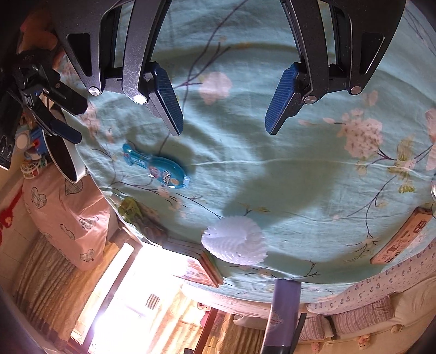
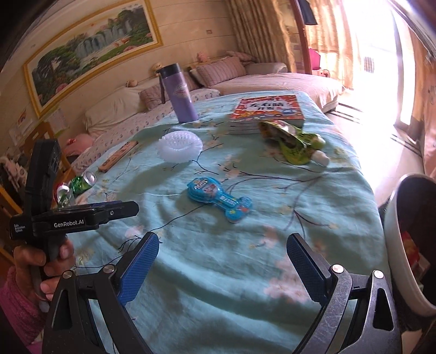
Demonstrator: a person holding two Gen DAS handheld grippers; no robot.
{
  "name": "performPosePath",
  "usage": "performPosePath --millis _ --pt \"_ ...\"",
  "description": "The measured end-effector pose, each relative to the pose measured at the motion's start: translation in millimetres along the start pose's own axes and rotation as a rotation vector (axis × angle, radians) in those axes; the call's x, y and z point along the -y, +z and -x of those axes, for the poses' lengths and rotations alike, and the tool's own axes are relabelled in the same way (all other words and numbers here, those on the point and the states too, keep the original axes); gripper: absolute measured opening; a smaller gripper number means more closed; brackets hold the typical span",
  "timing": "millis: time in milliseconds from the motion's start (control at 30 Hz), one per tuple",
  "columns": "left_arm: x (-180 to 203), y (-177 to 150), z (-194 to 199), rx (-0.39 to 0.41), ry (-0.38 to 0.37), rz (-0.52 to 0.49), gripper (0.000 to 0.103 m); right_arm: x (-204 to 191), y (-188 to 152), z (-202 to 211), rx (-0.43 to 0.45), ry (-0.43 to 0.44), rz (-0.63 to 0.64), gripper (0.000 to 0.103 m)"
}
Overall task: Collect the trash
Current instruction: 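Move both open tools back toward the white scrubber and blue candy pack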
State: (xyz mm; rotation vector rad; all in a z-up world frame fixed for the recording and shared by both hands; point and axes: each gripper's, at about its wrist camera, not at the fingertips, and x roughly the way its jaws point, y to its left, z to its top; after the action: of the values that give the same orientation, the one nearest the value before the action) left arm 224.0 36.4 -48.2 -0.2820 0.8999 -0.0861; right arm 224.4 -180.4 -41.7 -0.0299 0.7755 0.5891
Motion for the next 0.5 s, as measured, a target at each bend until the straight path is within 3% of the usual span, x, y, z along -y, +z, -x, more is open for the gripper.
performPosePath --millis 200,500 --pt "-10 18 -6 0.021 0.035 -0.005 0.064 -11 17 -23 -0.024 -0.004 0.103 0.091" --pt "-20 65 -37 0.044 0.087 -0.017 0.063 -10 32 -65 -0.102 0.010 0.161 0.080"
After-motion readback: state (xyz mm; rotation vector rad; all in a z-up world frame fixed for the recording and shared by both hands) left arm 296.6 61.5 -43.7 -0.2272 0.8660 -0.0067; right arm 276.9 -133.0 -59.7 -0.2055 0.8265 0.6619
